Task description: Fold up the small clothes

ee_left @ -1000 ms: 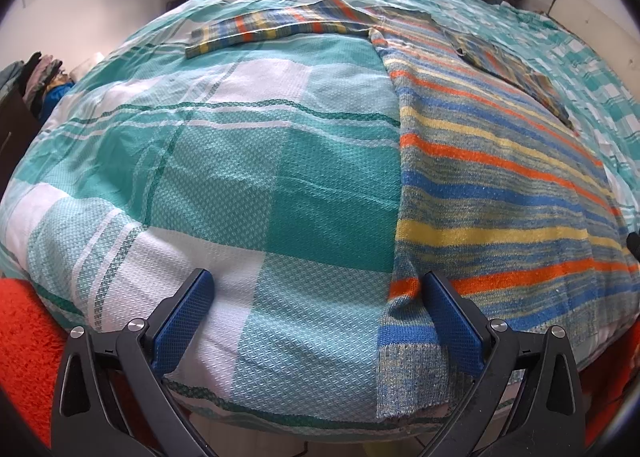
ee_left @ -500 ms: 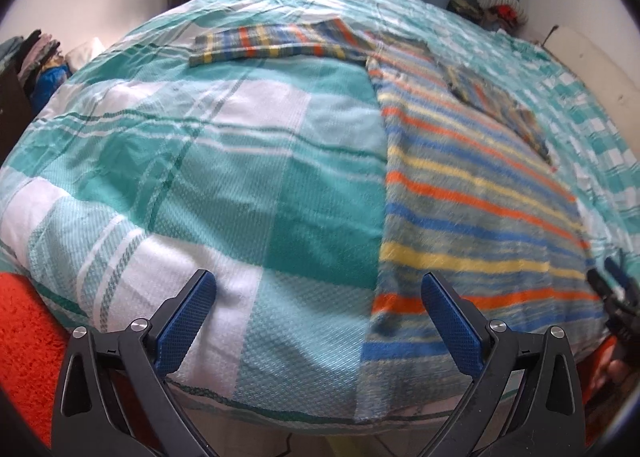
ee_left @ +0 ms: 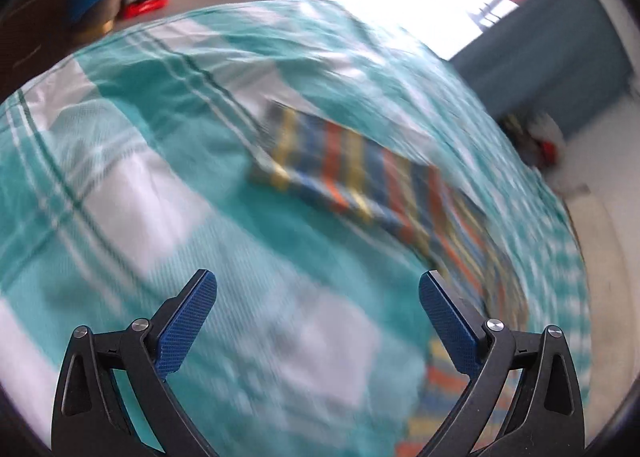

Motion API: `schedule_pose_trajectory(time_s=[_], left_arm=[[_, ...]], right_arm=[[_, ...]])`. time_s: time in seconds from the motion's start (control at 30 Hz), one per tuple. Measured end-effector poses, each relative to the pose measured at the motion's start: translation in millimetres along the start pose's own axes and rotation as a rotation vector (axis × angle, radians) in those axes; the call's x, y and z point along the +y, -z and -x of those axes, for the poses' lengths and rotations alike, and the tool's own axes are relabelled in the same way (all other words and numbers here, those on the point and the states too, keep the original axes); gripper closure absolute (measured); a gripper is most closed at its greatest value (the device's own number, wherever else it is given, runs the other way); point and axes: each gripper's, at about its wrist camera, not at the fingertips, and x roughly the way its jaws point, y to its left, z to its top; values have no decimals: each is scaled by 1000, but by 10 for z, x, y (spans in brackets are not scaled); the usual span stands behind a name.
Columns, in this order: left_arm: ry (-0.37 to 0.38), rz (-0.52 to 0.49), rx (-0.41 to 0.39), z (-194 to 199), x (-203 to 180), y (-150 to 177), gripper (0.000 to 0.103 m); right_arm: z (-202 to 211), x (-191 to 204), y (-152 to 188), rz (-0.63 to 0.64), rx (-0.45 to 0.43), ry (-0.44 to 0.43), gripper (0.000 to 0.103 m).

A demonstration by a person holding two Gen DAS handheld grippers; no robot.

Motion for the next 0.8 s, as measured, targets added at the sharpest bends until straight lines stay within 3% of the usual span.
schedule_pose_trajectory(time_s=[0.1, 0.27, 0.37, 0.4, 0.43, 0.47, 0.53, 0.6, 0.7, 0.8], left_arm=[[-18, 56, 14, -262, 84, -270, 18], [-26, 130, 61, -728, 186, -503, 24], [-44, 159, 26, -849, 190, -528, 35], [-49, 157, 18, -874, 169, -544, 59], [-60, 149, 23, -889, 147, -563, 102], [-100, 126, 25, -892, 79, -594, 99], [-137, 62, -34, -789, -127, -655, 100], [-123, -38, -79, -655, -488, -717, 100], [-65, -310, -120, -446, -1412, -688, 100], [27, -630, -138, -296, -2445, -326, 100]], right_arm=[[-28, 18, -2, 8, 6, 2, 8], [-129, 59, 29, 33, 45, 8, 8], [-168, 70, 50, 38, 63, 8, 8], [-168, 71, 58, 39, 64, 10, 8], [-168, 68, 59, 38, 65, 10, 8], [-168, 65, 60, 36, 66, 10, 8], [-168, 50, 51, 26, 67, 6, 8], [-158, 35, 35, 14, 62, 1, 8], [-136, 28, 22, 5, 53, -8, 8], [-138, 25, 30, 1, 61, -20, 8]])
